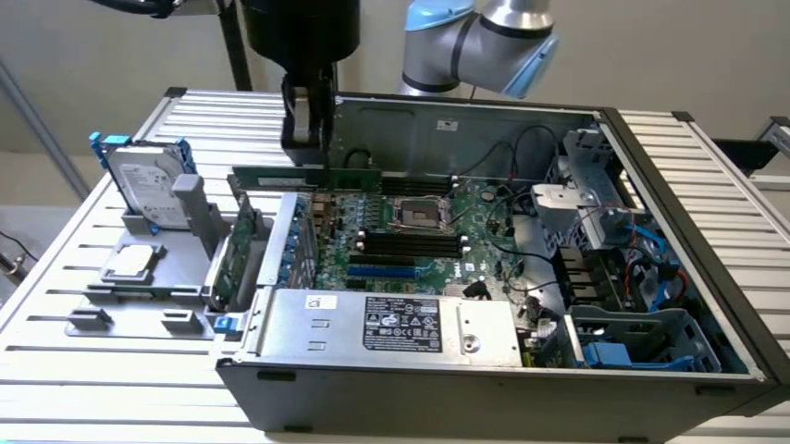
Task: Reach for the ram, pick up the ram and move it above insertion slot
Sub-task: 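Pick up the ram and move it above insertion slot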
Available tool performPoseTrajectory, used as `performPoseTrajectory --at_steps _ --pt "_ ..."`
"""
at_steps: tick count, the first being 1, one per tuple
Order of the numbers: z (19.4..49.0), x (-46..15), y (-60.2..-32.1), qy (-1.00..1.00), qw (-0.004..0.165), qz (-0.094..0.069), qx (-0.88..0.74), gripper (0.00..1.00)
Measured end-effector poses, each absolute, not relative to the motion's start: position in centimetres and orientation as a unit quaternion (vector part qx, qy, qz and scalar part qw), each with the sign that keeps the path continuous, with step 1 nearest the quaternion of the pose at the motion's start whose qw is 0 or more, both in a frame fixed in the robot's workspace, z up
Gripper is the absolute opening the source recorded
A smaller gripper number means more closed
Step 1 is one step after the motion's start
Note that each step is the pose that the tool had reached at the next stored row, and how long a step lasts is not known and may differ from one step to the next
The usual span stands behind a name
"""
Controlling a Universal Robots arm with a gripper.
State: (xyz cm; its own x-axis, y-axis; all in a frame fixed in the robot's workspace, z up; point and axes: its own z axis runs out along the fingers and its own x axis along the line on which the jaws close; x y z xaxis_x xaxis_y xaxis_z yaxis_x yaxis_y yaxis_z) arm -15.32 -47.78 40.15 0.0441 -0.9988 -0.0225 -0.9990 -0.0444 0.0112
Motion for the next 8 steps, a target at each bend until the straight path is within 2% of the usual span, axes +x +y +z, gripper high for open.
performPoseTrajectory --at_steps 8 --pt "40.2 -12.4 -47.0 0.691 0.004 0.012 -0.723 0.13"
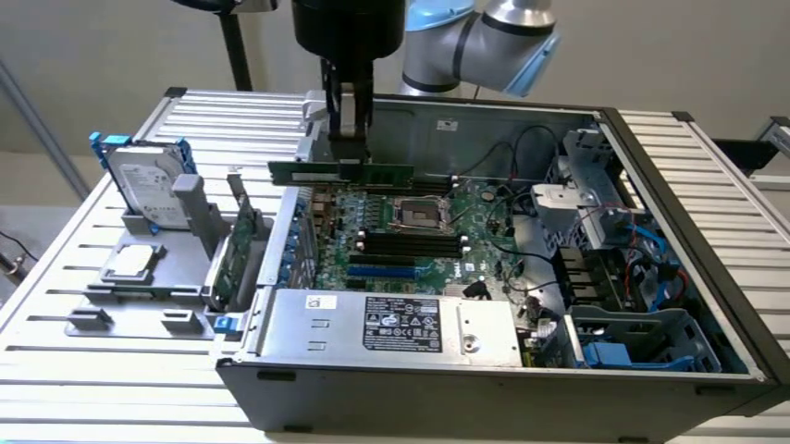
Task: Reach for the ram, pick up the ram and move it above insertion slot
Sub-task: 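Pick up the ram and move it above insertion slot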
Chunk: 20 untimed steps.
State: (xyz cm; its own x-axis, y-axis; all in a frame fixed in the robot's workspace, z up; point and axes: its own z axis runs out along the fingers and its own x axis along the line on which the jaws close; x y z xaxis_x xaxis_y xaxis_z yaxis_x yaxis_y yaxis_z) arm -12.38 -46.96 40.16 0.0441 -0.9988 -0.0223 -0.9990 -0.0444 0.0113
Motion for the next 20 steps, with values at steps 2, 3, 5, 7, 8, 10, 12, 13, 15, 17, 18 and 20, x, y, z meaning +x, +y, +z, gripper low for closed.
performPoseTrajectory --at_steps 2,3,5,7,8,10,12,13,15,17,18,20 --pt "40.2 -11.6 -46.7 0.691 0.004 0.012 -0.723 0.13" --pt "40.1 -11.3 -46.6 0.691 0.004 0.012 -0.723 0.13" --pt "40.2 -10.5 -46.4 0.691 0.004 0.012 -0.723 0.13" --pt "40.2 -9.8 -46.2 0.691 0.004 0.012 -0.723 0.13" --pt "40.2 -9.4 -46.1 0.691 0.004 0.012 -0.723 0.13" --pt "40.2 -8.7 -45.8 0.691 0.004 0.012 -0.723 0.13" --pt "40.1 -8.0 -45.5 0.691 0.004 0.012 -0.723 0.13" --pt "40.2 -7.7 -45.4 0.691 0.004 0.012 -0.723 0.13" --pt "40.2 -7.1 -45.0 0.691 0.004 0.012 -0.723 0.13" --pt "40.1 -6.6 -44.6 0.691 0.004 0.012 -0.723 0.13" --pt "40.2 -6.3 -44.4 0.691 0.004 0.012 -0.723 0.13" --pt "40.2 -5.8 -43.9 0.691 0.004 0.012 -0.723 0.13"
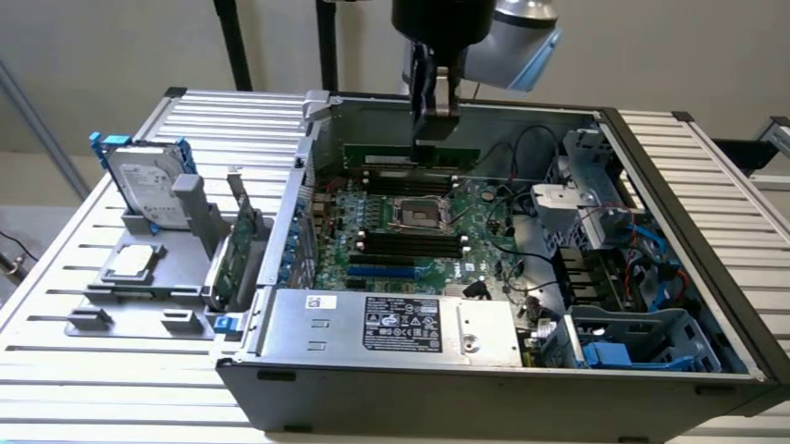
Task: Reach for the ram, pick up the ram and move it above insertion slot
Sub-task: 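Pick up the ram and move it above insertion slot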
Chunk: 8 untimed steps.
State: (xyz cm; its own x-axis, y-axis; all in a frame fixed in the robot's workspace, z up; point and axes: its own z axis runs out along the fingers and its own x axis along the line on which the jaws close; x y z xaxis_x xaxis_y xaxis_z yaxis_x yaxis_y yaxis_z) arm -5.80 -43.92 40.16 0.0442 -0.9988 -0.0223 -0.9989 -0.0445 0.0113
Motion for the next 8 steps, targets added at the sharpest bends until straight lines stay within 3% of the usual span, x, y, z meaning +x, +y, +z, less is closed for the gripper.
performPoseTrajectory --at_steps 8 --pt "40.2 -4.5 -42.6 0.692 0.004 0.012 -0.721 0.13"
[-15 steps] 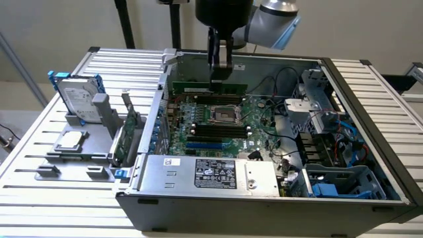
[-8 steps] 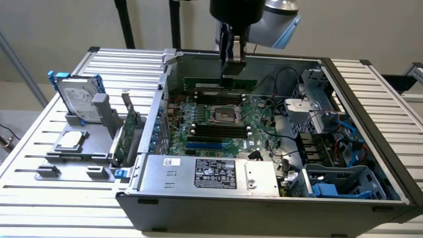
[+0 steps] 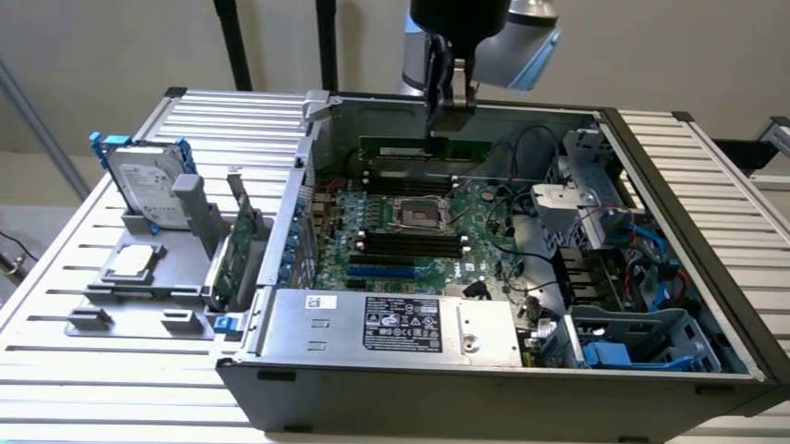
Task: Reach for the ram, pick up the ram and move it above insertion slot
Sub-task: 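Pick up the ram and move it above insertion slot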
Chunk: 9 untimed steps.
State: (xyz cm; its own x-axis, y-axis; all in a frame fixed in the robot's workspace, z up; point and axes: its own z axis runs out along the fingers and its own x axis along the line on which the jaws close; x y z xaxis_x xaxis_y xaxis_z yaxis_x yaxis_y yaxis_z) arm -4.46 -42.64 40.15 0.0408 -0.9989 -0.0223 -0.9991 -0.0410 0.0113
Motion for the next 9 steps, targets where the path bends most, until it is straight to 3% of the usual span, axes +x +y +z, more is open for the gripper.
performPoseTrajectory --at_steps 9 --pt "40.12 -3.71 -41.76 0.702 0.004 0.012 -0.712 0.13"
